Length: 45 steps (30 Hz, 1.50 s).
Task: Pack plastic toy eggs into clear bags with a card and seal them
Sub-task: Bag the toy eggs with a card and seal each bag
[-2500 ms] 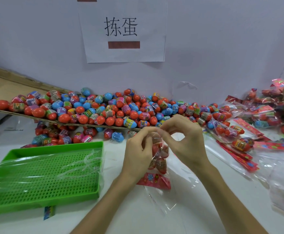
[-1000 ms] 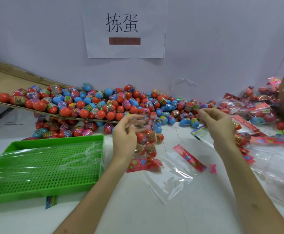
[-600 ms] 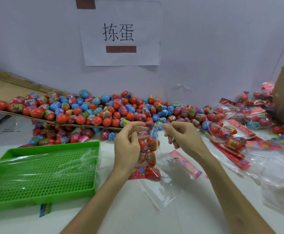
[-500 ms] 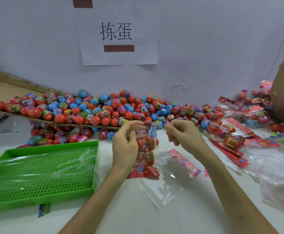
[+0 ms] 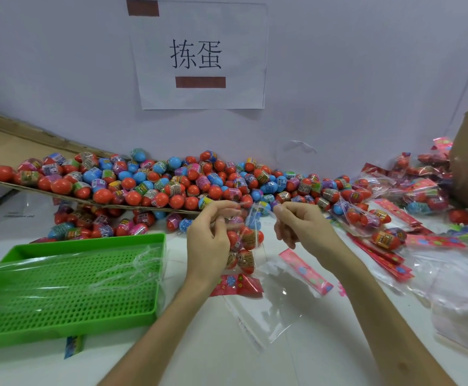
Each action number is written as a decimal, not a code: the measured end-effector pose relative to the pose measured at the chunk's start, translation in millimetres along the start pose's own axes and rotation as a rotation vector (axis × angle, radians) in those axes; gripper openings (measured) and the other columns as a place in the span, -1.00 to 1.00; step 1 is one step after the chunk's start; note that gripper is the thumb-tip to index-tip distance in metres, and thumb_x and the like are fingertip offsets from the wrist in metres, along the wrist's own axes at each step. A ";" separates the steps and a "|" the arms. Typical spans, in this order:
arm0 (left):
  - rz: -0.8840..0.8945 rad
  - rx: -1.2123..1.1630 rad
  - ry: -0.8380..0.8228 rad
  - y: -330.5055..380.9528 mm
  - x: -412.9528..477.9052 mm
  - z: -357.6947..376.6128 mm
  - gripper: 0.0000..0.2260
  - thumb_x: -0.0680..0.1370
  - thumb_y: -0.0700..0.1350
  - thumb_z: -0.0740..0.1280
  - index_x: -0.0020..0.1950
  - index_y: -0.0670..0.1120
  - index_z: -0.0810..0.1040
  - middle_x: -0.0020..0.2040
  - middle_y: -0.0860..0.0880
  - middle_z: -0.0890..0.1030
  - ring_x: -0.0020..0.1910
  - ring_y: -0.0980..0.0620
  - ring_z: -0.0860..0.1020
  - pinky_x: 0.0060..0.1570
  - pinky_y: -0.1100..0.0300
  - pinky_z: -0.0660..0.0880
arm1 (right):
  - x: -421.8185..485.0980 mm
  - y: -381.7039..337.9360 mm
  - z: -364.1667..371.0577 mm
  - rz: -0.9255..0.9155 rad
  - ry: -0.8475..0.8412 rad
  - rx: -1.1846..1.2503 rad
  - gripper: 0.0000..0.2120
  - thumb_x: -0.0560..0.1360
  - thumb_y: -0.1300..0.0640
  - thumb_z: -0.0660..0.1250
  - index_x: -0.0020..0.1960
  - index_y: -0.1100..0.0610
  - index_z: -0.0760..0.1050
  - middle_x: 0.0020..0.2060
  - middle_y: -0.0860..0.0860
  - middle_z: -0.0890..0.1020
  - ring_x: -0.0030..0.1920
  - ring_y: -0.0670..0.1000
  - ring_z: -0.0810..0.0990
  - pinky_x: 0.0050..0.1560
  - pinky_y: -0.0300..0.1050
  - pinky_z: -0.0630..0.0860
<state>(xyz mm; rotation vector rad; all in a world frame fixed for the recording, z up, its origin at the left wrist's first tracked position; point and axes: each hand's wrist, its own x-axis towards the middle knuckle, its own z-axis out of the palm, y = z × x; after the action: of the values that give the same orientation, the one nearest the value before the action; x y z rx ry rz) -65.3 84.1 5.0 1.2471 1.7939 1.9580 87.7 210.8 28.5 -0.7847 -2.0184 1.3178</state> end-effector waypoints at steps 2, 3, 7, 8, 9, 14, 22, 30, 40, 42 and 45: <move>-0.008 -0.007 0.007 -0.5 1.0 -0.7 -0.67 0.67 -0.39 0.16 0.13 -0.06 0.64 0.00 0.04 0.72 -0.12 0.10 0.74 -0.11 0.34 0.59 | 1.0 0.1 0.5 0.032 0.015 -0.007 -0.63 0.70 0.04 0.21 -0.20 0.22 0.49 -0.40 0.01 0.63 -0.46 -0.04 0.50 -0.43 -0.22 0.47; -0.014 -0.011 0.013 -0.7 1.4 -1.2 -0.66 0.66 -0.40 0.15 0.13 -0.06 0.64 0.00 0.03 0.72 -0.12 0.09 0.74 -0.12 0.35 0.58 | 1.6 0.3 -0.3 0.041 0.033 -0.007 -0.64 0.70 0.04 0.20 -0.20 0.21 0.49 -0.40 -0.01 0.61 -0.45 -0.04 0.50 -0.42 -0.20 0.47; -0.053 -0.031 0.064 -3.2 5.9 -5.4 -0.63 0.66 -0.42 0.12 0.08 -0.05 0.63 -0.02 0.02 0.72 -0.17 0.06 0.74 -0.17 0.34 0.56 | 3.2 4.3 -16.6 0.067 0.210 -0.094 -0.60 0.71 0.06 0.18 -0.25 0.21 0.48 -0.43 0.03 0.55 -0.45 -0.04 0.46 -0.31 -0.04 0.44; -0.069 -0.035 0.076 -4.3 7.0 -6.5 -0.63 0.66 -0.42 0.12 0.07 -0.05 0.62 -0.02 0.01 0.72 -0.18 0.05 0.75 -0.18 0.33 0.57 | 3.7 6.9 -21.7 0.071 0.261 -0.165 -0.58 0.71 0.06 0.18 -0.26 0.22 0.48 -0.43 0.05 0.54 -0.44 -0.02 0.46 -0.29 0.00 0.43; -0.083 -0.038 0.089 -5.2 7.6 -7.0 -0.64 0.66 -0.42 0.12 0.07 -0.06 0.62 -0.02 -0.01 0.72 -0.18 0.04 0.75 -0.17 0.31 0.58 | 4.3 10.1 -26.2 0.079 0.304 -0.242 -0.58 0.70 0.05 0.19 -0.27 0.22 0.47 -0.42 0.07 0.53 -0.42 0.01 0.45 -0.27 0.01 0.43; -0.102 -0.035 0.176 -6.4 9.5 -9.7 -0.65 0.66 -0.42 0.13 0.06 -0.08 0.63 -0.02 -0.01 0.72 -0.10 0.04 0.73 -0.09 0.31 0.62 | 7.1 25.7 -40.0 0.132 0.429 -0.472 -0.60 0.68 0.06 0.24 -0.32 0.11 0.42 -0.42 0.00 0.47 -0.36 0.02 0.42 -0.34 -0.10 0.29; -0.136 -0.046 0.172 -7.4 13.6 -13.5 -0.68 0.68 -0.39 0.13 0.08 -0.09 0.62 -0.01 -0.03 0.71 -0.17 0.05 0.74 -0.14 0.32 0.59 | 6.2 31.8 -46.2 0.196 0.228 -0.685 -0.72 0.69 0.21 0.16 0.16 0.23 0.64 0.09 0.02 0.69 -0.11 -0.02 0.62 -0.10 -0.04 0.56; -0.122 -0.055 0.144 -8.0 11.3 -10.7 -0.67 0.67 -0.40 0.13 0.07 -0.08 0.63 0.00 0.00 0.71 -0.16 0.07 0.74 -0.11 0.32 0.60 | 3.7 25.0 -46.4 0.088 0.420 -0.568 -0.78 0.64 0.04 0.33 0.25 0.04 0.60 -0.13 -0.03 0.63 -0.18 -0.15 0.54 -0.25 -0.25 0.41; -0.159 -0.015 0.097 -14.5 7.1 -2.3 -0.65 0.66 -0.43 0.13 0.02 -0.07 0.62 -0.05 0.02 0.70 -0.12 0.09 0.72 -0.14 0.38 0.56 | 4.5 -30.0 12.9 -0.211 0.239 -0.056 -0.81 0.65 0.13 0.32 -0.07 -0.02 0.67 -0.24 -0.02 0.71 -0.23 -0.04 0.69 -0.14 -0.16 0.64; -0.182 -0.016 0.075 -17.5 6.2 -0.9 -0.65 0.64 -0.44 0.12 0.04 -0.11 0.63 -0.03 0.00 0.69 -0.06 0.02 0.72 -0.11 0.32 0.60 | 8.3 -51.9 32.9 -0.309 0.144 -0.085 -0.82 0.64 0.16 0.34 -0.06 0.02 0.69 -0.24 -0.02 0.72 -0.20 -0.04 0.69 -0.12 -0.15 0.64; -0.181 0.032 0.078 -18.3 6.4 -2.3 -0.60 0.58 -0.47 0.12 -0.01 -0.06 0.63 -0.11 0.08 0.68 -0.08 0.25 0.66 -0.08 0.34 0.59 | 17.1 -82.7 58.5 -0.380 -0.010 -0.076 -0.84 0.64 0.19 0.34 -0.03 0.17 0.69 -0.25 0.04 0.71 -0.19 0.06 0.69 -0.03 0.05 0.66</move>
<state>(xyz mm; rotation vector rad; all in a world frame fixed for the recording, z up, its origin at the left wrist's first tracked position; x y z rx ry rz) -77.7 91.0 -8.4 0.9911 1.9087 1.9090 20.3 162.2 89.0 -0.3982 -2.1059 1.0335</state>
